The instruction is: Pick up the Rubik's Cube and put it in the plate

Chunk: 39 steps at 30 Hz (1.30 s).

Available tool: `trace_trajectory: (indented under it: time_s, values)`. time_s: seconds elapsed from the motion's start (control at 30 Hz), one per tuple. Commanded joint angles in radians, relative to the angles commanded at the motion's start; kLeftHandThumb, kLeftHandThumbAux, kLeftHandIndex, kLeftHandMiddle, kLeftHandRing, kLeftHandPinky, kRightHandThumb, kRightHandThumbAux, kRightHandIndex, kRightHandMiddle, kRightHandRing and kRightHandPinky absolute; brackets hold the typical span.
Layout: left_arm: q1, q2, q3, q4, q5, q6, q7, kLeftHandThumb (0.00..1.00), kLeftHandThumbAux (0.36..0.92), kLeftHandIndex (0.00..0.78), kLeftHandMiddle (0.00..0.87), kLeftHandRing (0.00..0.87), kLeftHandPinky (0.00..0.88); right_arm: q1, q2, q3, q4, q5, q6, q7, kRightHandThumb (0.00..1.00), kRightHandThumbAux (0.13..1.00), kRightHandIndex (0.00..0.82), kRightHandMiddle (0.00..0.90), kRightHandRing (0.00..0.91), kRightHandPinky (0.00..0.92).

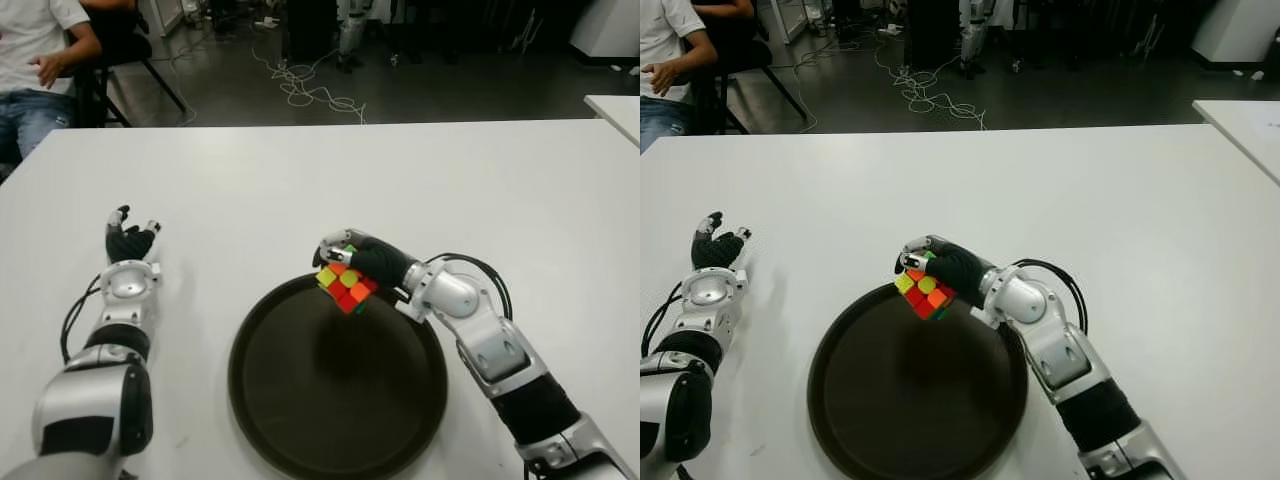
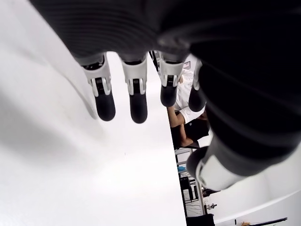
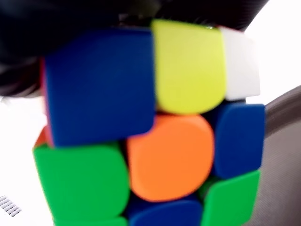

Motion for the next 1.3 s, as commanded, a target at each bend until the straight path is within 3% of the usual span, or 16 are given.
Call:
trace_trajectory:
  time_s: [0.33,0.43,0.5,0.53,0.57,0.6,0.7,0.77,0.97,1.3]
  values:
    - [-0.001,0.001,0.0,0.0,0.004,0.003,0.002,0.094,0.731,0.048,0.09,0.113,0.144,0.004,0.021,-0.01,0.023,0.012,-0.057,-0.021,0.694,0.724,0.436,0.773,0.78,0.769]
    - [-0.001,0.003,0.0,0.0,0.005,0.006,-0.001,0.093,0.727,0.048,0.088,0.11,0.137,0.007,0.028,-0.016,0.037,0.016,-0.096,-0.032,0.686,0.728,0.431,0.678,0.691,0.67]
    - [0.0,0.003,-0.001,0.0,0.006,0.007,-0.002,0.093,0.728,0.048,0.086,0.107,0.126,0.007,0.029,-0.019,0.053,0.019,-0.128,-0.034,0.677,0.734,0.422,0.549,0.556,0.499]
    - [0.0,0.003,-0.001,0.0,0.006,0.007,-0.002,0.093,0.728,0.048,0.086,0.106,0.123,0.005,0.028,-0.02,0.067,0.023,-0.149,-0.032,0.675,0.735,0.42,0.521,0.525,0.459]
    - [0.0,0.003,-0.002,-0.001,0.006,0.007,-0.002,0.094,0.727,0.047,0.084,0.104,0.121,0.003,0.028,-0.022,0.078,0.026,-0.166,-0.03,0.435,0.754,0.372,0.449,0.44,0.358]
    - [0.0,0.002,-0.002,-0.002,0.006,0.006,-0.001,0.095,0.726,0.046,0.083,0.103,0.119,0.0,0.028,-0.024,0.088,0.045,-0.182,-0.009,0.278,0.767,0.34,0.402,0.385,0.292]
    - [0.001,0.0,-0.002,-0.004,0.006,0.004,0.001,0.099,0.727,0.044,0.085,0.106,0.123,-0.008,0.029,-0.03,0.113,0.089,-0.213,0.039,0.091,0.749,0.194,0.222,0.203,0.107]
    - [0.001,-0.001,-0.001,-0.005,0.005,0.002,0.001,0.1,0.727,0.043,0.086,0.107,0.123,-0.012,0.033,-0.036,0.128,0.115,-0.222,0.064,0.046,0.745,0.148,0.168,0.154,0.067]
    - [0.002,-0.001,0.0,-0.006,0.003,0.0,0.0,0.11,0.732,0.041,0.085,0.106,0.126,-0.023,0.04,-0.051,0.166,0.15,-0.257,0.099,0.004,0.749,0.092,0.106,0.106,0.045]
    - [0.001,-0.001,-0.002,-0.005,0.007,-0.002,0.007,0.126,0.738,0.055,0.107,0.125,0.143,-0.039,0.056,-0.07,0.239,0.157,-0.349,0.108,0.0,0.783,0.101,0.116,0.119,0.094]
